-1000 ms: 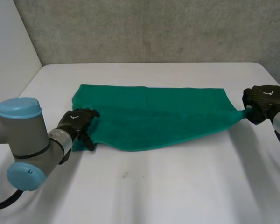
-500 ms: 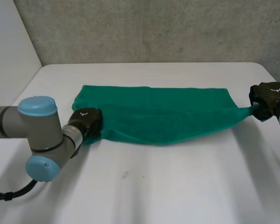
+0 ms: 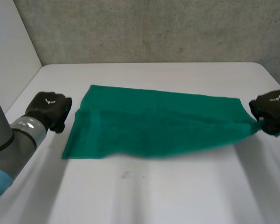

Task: Fold the towel.

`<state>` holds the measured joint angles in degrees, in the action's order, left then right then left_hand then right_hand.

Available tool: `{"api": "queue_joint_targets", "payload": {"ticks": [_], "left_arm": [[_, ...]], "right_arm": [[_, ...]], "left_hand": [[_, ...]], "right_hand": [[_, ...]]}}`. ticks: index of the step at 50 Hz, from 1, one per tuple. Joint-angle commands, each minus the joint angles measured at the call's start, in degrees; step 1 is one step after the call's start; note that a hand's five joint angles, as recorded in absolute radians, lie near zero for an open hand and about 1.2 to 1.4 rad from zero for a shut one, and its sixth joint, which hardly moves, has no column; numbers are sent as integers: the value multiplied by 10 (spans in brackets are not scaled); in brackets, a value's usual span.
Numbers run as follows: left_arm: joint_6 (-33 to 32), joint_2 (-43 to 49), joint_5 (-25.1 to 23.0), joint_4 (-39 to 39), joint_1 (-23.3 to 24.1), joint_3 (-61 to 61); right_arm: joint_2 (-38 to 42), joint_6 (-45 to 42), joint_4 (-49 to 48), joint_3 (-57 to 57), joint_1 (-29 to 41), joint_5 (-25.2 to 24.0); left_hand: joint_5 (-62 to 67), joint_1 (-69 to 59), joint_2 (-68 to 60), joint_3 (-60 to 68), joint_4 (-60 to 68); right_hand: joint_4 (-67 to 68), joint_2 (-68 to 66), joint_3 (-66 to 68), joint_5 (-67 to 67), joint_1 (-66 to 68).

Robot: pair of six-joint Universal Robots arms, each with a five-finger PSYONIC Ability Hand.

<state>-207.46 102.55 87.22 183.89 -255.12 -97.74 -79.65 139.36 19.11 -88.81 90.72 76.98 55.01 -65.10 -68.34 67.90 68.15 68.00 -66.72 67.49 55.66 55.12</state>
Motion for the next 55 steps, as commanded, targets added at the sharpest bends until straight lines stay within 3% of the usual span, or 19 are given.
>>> {"api": "queue_joint_targets", "payload": {"ticks": [1, 5, 6, 7, 8, 13, 20, 26, 48, 55], "left_arm": [[-56, 47, 0, 1, -10, -32], [-52, 104, 5, -3, -6, -17], [-50, 106, 4, -3, -6, -17], [-38, 107, 1, -3, -4, -20], [-30, 107, 1, -3, -3, -23], [22, 100, -31, 4, -3, -36], [32, 111, -81, 11, -20, -34], [30, 141, -81, 50, -28, -28], [27, 201, -82, 60, -28, 43], [28, 216, -83, 60, -28, 76]], "right_arm": [[25, -16, 4, -12, 23, 2], [56, 9, -29, -22, 31, 2], [62, 13, -35, -23, 31, 1], [66, 20, -47, -29, 31, 1], [68, 22, -54, -31, 31, 1], [69, 30, -94, -44, 28, 2], [64, 38, -123, -54, 26, 1], [65, 38, -127, -61, 27, -1], [67, 38, -141, -69, 27, -3], [68, 38, -145, -70, 27, -3]], "left_hand": [[150, -149, -117, 121, 119], [150, -149, -117, 121, 119], [54, -53, -20, 25, 22], [-184, 185, 217, -213, -215], [-289, 290, 323, -318, -321], [-519, 520, 552, -548, -550], [-488, 488, 521, -516, -519], [-402, 403, 435, -431, -433], [-393, 394, 427, -422, -425], [-302, 303, 336, -331, -334]], "right_hand": [[120, -133, 125, 143, 249], [120, -133, 125, 143, 249], [120, -133, 125, 143, 249], [120, -133, 125, 143, 249], [120, -133, 125, 143, 249], [120, -133, 125, 143, 249], [120, -133, 125, 143, 249], [120, -133, 125, 143, 249], [120, -133, 125, 143, 249], [120, -133, 125, 143, 249]]}}
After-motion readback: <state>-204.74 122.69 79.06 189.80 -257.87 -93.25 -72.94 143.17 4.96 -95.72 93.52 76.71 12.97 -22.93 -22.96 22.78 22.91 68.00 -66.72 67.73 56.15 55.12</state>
